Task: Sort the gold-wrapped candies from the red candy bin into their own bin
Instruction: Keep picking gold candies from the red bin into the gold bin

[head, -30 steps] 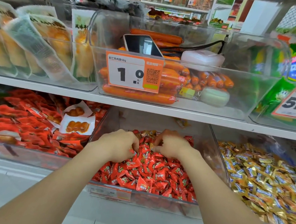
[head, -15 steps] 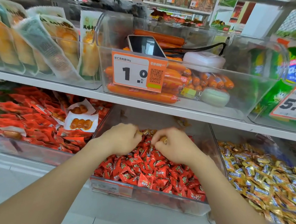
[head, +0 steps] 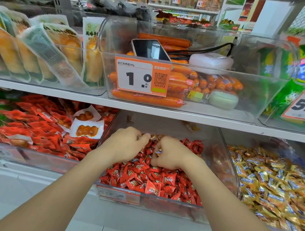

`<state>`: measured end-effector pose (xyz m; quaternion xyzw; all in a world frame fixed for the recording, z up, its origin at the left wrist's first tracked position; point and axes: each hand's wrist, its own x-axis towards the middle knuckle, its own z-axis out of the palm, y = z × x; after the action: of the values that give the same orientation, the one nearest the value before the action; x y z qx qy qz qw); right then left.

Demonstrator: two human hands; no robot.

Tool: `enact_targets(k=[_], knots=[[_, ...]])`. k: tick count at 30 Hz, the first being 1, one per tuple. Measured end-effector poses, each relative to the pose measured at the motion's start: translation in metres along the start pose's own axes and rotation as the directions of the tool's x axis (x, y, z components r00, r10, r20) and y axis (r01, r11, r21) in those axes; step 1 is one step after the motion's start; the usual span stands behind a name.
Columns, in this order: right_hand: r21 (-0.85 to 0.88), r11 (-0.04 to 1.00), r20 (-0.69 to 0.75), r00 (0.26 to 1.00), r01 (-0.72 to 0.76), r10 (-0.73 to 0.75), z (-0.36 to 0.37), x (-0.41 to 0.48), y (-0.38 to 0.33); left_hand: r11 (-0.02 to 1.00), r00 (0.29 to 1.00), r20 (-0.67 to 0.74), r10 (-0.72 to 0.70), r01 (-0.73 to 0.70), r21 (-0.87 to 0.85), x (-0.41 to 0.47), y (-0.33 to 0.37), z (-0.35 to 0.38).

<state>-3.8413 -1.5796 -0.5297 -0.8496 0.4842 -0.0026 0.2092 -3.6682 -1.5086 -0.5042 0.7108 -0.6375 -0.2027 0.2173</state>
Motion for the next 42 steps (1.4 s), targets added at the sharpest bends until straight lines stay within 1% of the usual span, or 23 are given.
enact_targets(k=[2,4,8,13,15,17,22,24,25,27,28,29,30,31,33,35,36,37,38,39,40,41,42], knots=[[-0.043,0.999,0.004,1.0,0.006,-0.006,0.003,-0.002,0.003,1.0,0.999,0.032,-0.008,0.007,0.017,0.001,-0.004,0.001],[-0.024,0.999,0.009,1.0,0.022,-0.022,0.007,0.0,0.003,0.998,0.998,0.063,-0.016,0.012,0.069,0.002,-0.007,0.001],[-0.033,0.999,0.023,1.0,0.005,-0.004,0.01,0.005,0.001,0.954,0.996,0.087,0.002,-0.029,0.299,0.001,-0.01,0.002],[0.021,1.0,-0.03,0.999,-0.022,0.023,0.013,0.008,0.001,0.85,0.971,0.231,-0.06,-0.071,0.522,0.004,-0.013,0.009],[0.08,0.996,-0.07,0.997,-0.038,0.043,0.007,0.005,0.002,0.824,0.967,0.245,-0.074,-0.08,0.561,0.006,-0.014,0.01],[0.134,0.991,-0.107,0.994,-0.022,0.036,-0.002,-0.003,0.004,0.81,0.969,0.234,-0.075,-0.078,0.582,0.009,-0.014,0.012],[0.19,0.982,-0.151,0.988,0.007,0.022,-0.016,-0.03,0.008,0.772,0.978,0.202,-0.048,-0.092,0.629,0.008,-0.006,0.016],[0.256,0.967,-0.188,0.981,-0.003,0.053,-0.02,-0.04,0.009,0.827,0.991,0.136,0.002,-0.078,0.556,0.005,-0.004,0.012],[0.323,0.946,-0.202,0.977,0.003,0.066,-0.022,-0.046,0.009,0.876,0.996,0.088,0.031,-0.069,0.478,0.004,-0.003,0.01],[0.505,0.863,-0.208,0.975,0.039,0.077,-0.027,-0.06,0.009,0.967,0.998,-0.016,0.063,-0.057,0.248,-0.002,-0.001,0.004],[0.601,0.797,-0.196,0.977,0.052,0.084,-0.029,-0.068,0.009,0.993,0.996,-0.061,0.063,-0.056,0.103,-0.007,0.003,0.003],[0.685,0.727,-0.179,0.979,0.054,0.096,-0.031,-0.079,0.008,0.997,0.995,-0.091,0.045,-0.05,-0.054,-0.013,0.009,0.003],[0.743,0.668,-0.164,0.98,0.048,0.111,-0.034,-0.09,0.008,0.976,0.995,-0.101,0.008,-0.03,-0.216,-0.02,0.017,0.004],[0.779,0.626,-0.155,0.979,0.04,0.13,-0.037,-0.102,0.01,0.927,0.995,-0.089,-0.042,0.006,-0.375,-0.027,0.026,0.006],[0.828,0.557,-0.167,0.975,0.056,0.15,-0.045,-0.126,0.018,0.762,0.987,-0.027,-0.161,0.107,-0.638,-0.04,0.042,0.015],[0.86,0.498,-0.238,0.949,0.107,0.208,-0.055,-0.15,0.034,0.564,0.97,0.056,-0.238,0.185,-0.805,-0.051,0.059,0.026],[0.838,0.528,-0.315,0.912,0.137,0.264,-0.059,-0.161,0.046,0.47,0.965,0.096,-0.243,0.203,-0.859,-0.057,0.069,0.033],[0.772,0.618,-0.425,0.842,0.147,0.331,-0.062,-0.169,0.062,0.396,0.964,0.121,-0.236,0.209,-0.894,-0.061,0.08,0.041],[0.671,0.732,-0.545,0.745,0.113,0.384,-0.064,-0.176,0.082,0.362,0.967,0.125,-0.224,0.201,-0.91,-0.066,0.092,0.049],[0.566,0.823,-0.65,0.638,0.043,0.413,-0.065,-0.182,0.103,0.382,0.974,0.097,-0.206,0.171,-0.908,-0.069,0.105,0.058],[0.481,0.876,-0.723,0.548,-0.037,0.421,-0.066,-0.185,0.126,0.457,0.984,0.036,-0.176,0.113,-0.882,-0.072,0.119,0.068],[0.421,0.901,-0.754,0.514,-0.101,0.41,-0.067,-0.188,0.148,0.57,0.992,-0.056,-0.113,0.018,-0.821,-0.074,0.134,0.078],[0.37,0.912,-0.738,0.54,-0.179,0.405,-0.066,-0.189,0.17,0.686,0.987,-0.163,-0.008,-0.113,-0.719,-0.075,0.15,0.088]])
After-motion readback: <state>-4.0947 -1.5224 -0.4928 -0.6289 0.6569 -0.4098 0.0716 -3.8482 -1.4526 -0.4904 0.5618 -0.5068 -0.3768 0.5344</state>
